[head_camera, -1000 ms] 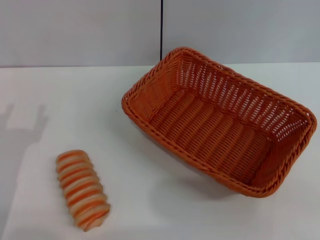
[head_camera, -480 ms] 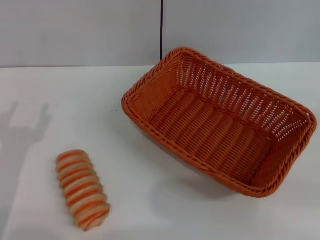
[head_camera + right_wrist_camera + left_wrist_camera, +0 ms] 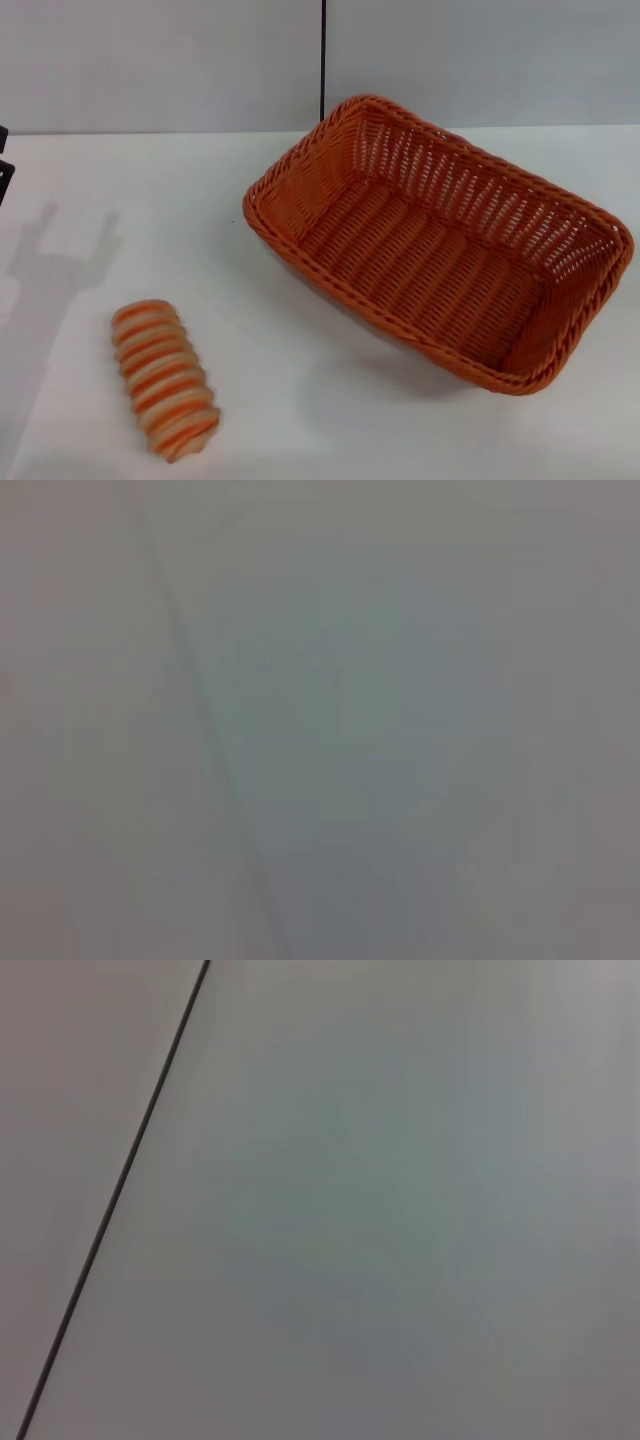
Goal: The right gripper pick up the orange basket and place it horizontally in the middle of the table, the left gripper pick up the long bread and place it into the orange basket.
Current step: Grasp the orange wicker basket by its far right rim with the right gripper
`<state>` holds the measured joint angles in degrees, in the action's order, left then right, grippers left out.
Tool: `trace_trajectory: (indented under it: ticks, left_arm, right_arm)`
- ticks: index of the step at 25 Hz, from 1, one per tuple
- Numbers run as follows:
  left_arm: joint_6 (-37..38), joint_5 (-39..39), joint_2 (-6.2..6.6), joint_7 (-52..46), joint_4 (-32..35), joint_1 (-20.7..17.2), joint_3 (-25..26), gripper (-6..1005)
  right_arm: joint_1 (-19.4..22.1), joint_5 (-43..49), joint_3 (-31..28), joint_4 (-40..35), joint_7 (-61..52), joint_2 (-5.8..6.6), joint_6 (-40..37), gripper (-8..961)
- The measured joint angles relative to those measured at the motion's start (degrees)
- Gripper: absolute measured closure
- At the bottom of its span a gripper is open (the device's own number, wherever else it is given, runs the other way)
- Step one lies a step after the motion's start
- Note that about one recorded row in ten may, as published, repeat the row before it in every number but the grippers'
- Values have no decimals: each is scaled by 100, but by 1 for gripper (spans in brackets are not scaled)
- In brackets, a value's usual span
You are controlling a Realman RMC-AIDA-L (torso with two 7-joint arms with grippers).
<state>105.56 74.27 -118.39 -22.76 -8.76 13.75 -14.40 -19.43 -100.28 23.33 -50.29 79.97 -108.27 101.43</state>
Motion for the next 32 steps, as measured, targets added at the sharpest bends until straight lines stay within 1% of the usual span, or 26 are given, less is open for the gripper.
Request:
trace_trajectory:
  ticks: [2, 5, 6, 7, 8, 9, 11, 12, 13, 16, 17, 18, 20, 24, 26, 27, 32]
  left_arm:
    - [15, 0, -2, -1, -18, -6, -3, 177]
    - [6, 0, -11, -35, -50, -1, -11, 178]
    - [-3, 0, -14, -51, -55, -1, -12, 178]
    - [-11, -1, -15, -58, -64, -1, -13, 179]
    - [-11, -1, -15, -58, -64, -1, -13, 179]
    - [-14, -1, -16, -59, -68, -3, -14, 179]
    - [-15, 0, -17, -59, -72, -6, -16, 180]
    - [-15, 0, -18, -60, -76, -9, -18, 180]
    - [-15, 0, -18, -60, -76, -9, -18, 180]
    - [-15, -1, -18, -64, -76, -3, -19, 181]
    - [-16, -1, -17, -69, -75, -2, -18, 182]
    - [-16, -1, -17, -69, -75, -2, -18, 182]
    - [-37, -1, -18, -116, -74, -3, -19, 183]
    - [-125, -1, -13, -325, -51, -10, -18, 184]
    - [-155, -1, -11, -373, -30, -20, -11, 184]
    - [-159, -1, -10, -369, -28, -21, -9, 185]
    - [-170, -2, -8, -338, -20, -11, 12, 186]
  right_arm:
    - [-73, 198, 328, -697, -656, 128, 19, 149]
    - [-264, 793, 799, -1632, -1569, 340, 56, 149]
    - [-354, 1035, 934, -1897, -1794, 386, 79, 149]
    - [-592, 1653, 1183, -2322, -2182, 434, 116, 149]
    - [-592, 1653, 1183, -2322, -2182, 434, 116, 149]
    - [-688, 1894, 1268, -2427, -2272, 443, 136, 149]
    - [-983, 2561, 1551, -2570, -2420, 450, 211, 149]
    - [-1276, 3186, 1814, -2548, -2478, 441, 279, 149]
    - [-1276, 3186, 1814, -2548, -2478, 441, 279, 149]
    - [-1760, 4116, 2037, -2292, -2496, 351, 294, 149]
    - [-2005, 4549, 2057, -2084, -2442, 293, 291, 149]
    - [-2005, 4549, 2057, -2084, -2442, 293, 291, 149]
    - [-2181, 4876, 2075, -1845, -2335, 253, 279, 149]
    - [-2321, 5189, 2255, -1355, -2120, 231, 198, 149]
    - [-2352, 5353, 2334, -1120, -2035, 214, 76, 149]
    - [-2386, 5573, 2351, -912, -1948, 180, -108, 149]
    - [-2411, 5739, 2332, -563, -1744, 152, -486, 149]
